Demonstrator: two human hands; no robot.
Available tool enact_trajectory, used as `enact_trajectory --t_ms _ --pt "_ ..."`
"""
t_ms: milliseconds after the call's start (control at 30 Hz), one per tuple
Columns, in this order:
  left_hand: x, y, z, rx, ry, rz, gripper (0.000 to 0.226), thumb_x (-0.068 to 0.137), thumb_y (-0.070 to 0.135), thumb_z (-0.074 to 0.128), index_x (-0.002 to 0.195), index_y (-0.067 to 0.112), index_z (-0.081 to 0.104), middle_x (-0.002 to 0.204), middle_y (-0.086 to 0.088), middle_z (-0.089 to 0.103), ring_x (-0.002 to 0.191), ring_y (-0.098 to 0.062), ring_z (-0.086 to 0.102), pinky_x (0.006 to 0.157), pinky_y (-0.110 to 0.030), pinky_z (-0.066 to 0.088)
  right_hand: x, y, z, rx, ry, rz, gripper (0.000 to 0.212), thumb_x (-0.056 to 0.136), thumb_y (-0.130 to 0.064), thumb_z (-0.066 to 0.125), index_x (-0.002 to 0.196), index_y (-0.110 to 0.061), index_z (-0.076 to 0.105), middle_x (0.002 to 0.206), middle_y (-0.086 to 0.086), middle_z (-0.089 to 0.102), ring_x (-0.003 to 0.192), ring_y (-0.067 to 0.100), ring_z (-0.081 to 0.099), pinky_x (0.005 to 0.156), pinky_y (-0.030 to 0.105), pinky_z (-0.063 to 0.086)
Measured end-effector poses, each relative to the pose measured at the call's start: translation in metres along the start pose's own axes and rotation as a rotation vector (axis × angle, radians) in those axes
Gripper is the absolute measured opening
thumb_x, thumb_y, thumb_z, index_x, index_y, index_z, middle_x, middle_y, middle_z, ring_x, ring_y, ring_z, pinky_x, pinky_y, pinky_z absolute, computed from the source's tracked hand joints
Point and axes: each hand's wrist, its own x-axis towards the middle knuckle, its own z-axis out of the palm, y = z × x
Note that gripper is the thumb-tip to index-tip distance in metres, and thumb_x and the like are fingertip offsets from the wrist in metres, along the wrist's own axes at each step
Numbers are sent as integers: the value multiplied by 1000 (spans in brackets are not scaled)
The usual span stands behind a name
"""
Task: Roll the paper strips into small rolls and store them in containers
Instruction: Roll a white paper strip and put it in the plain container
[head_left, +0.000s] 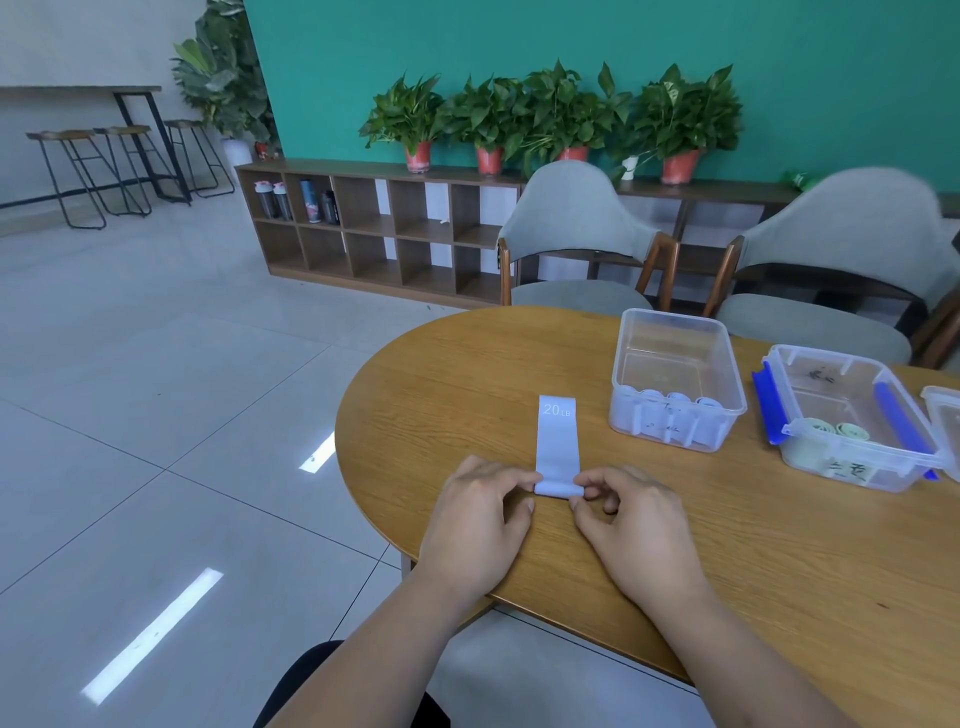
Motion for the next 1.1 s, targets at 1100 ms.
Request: enact_trajectory --t_ms 1100 --pt "1 3 -4 58 -75 7 39 95 28 68 133 37 67 117 27 67 116 -1 47 102 -31 45 1 1 -1 -14 -13 10 23 85 -21 82 102 -33 73 83 -19 66 75 -1 60 73 26 52"
